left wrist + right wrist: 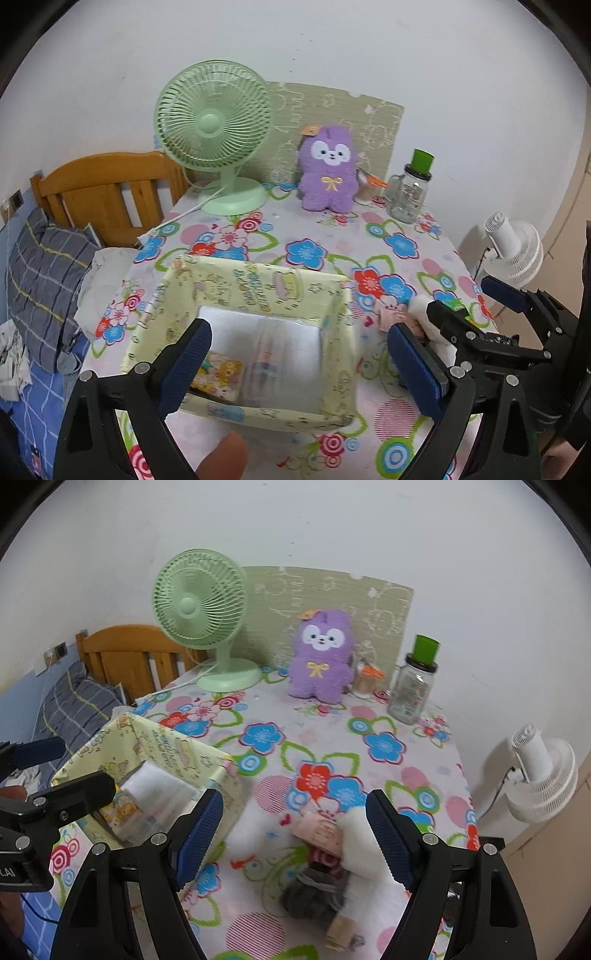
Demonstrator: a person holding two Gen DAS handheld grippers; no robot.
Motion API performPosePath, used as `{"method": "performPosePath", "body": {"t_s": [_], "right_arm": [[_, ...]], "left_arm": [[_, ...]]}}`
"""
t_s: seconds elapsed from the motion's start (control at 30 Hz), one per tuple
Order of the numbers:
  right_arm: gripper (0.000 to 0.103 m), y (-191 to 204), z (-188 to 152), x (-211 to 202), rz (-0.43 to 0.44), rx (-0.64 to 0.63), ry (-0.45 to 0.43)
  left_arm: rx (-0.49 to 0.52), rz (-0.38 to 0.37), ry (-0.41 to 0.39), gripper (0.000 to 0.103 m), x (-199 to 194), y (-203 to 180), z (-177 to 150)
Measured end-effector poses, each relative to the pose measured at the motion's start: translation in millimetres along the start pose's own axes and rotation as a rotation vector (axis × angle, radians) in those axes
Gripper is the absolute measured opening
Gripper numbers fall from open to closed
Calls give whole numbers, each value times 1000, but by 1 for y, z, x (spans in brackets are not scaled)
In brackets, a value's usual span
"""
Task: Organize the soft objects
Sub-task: 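Move both grippers back over the remaining items on the table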
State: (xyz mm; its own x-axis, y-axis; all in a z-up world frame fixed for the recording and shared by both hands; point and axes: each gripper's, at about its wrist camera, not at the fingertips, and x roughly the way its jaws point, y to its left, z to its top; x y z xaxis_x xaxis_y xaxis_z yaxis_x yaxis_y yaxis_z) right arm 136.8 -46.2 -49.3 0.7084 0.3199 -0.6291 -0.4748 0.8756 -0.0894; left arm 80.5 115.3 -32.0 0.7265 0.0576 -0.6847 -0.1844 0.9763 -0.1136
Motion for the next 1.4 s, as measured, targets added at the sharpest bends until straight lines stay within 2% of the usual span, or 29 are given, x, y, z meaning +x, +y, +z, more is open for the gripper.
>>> {"method": "performPosePath", "body": {"t_s": [0.67,1.4], "right_arm": [[82,-90,-45,-11,-71,142,37],[82,-127,-79,4,-82,195,105]], "left_arm": [[137,-58,89,98,32,-93,-24],[216,-75,192,98,76,-144,-52]]}}
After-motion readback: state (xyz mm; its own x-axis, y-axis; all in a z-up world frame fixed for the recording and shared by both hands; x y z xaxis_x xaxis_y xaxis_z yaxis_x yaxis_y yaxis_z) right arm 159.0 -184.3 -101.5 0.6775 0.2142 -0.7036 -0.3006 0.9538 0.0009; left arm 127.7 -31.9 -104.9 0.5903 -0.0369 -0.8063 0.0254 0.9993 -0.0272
